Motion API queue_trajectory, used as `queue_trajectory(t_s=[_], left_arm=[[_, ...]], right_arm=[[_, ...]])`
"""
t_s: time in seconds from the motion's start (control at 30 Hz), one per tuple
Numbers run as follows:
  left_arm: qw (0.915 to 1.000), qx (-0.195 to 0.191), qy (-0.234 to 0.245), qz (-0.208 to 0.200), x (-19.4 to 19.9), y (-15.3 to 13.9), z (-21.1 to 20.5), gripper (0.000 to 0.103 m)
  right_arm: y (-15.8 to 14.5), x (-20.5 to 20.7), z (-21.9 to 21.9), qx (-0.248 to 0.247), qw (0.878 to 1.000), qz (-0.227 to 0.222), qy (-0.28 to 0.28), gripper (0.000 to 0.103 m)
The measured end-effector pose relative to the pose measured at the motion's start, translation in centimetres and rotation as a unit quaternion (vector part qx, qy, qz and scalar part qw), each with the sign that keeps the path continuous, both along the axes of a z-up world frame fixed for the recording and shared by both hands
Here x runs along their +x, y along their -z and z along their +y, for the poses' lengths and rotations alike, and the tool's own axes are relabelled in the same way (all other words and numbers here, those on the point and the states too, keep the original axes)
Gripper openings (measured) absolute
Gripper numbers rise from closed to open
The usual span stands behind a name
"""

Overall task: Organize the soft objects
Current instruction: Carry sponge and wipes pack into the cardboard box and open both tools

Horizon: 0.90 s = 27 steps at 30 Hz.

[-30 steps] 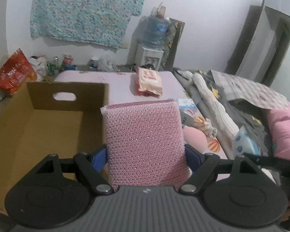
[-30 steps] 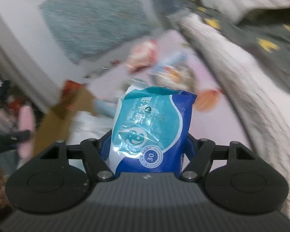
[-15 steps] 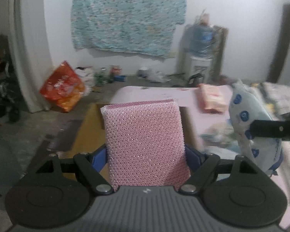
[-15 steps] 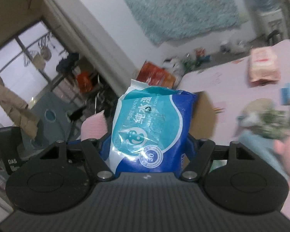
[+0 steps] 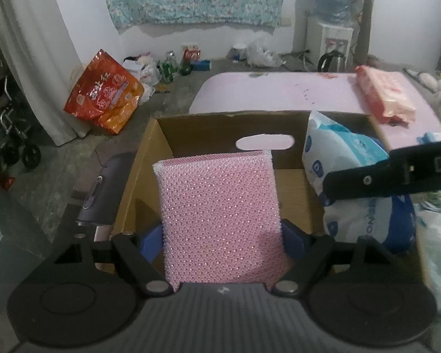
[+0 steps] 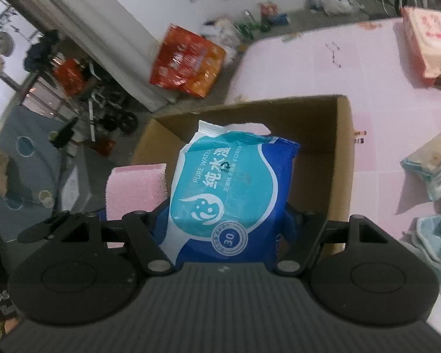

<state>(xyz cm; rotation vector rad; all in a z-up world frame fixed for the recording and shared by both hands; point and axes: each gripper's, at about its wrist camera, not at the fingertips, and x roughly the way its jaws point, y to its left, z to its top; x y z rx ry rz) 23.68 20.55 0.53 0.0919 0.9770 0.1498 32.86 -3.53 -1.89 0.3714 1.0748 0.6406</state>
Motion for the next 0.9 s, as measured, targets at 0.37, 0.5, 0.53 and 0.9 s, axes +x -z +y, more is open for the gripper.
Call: queue_trajectory(t_s=[0.37, 0.5, 0.53, 0.9], left_arm=[[0.9998, 0.016, -0.011, 0.002, 4.4, 2.1, 1.7, 0.087], [0.9993, 0.029, -0.020, 0.008, 5.2, 3.0, 2.0, 0.093], [0.9994, 0.027, -0.020, 0.013, 5.4, 3.4, 2.1, 0.093], [0.9992, 0.004, -0.039, 0.004, 4.1, 1.8, 3.0, 0.093]], right_arm=[[3.6, 4.4, 5.4, -0.031, 0.999, 0.009, -0.004, 0.074], [5.1, 5.5, 6.9, -0.017, 1.000, 0.010, -0.013, 0.077], [5.3, 5.7, 7.3, -0.014, 1.000, 0.007, -0.015, 0.077], [2.9, 5.0, 5.6, 0.029, 0.999, -0.024, -0.016, 0.077]])
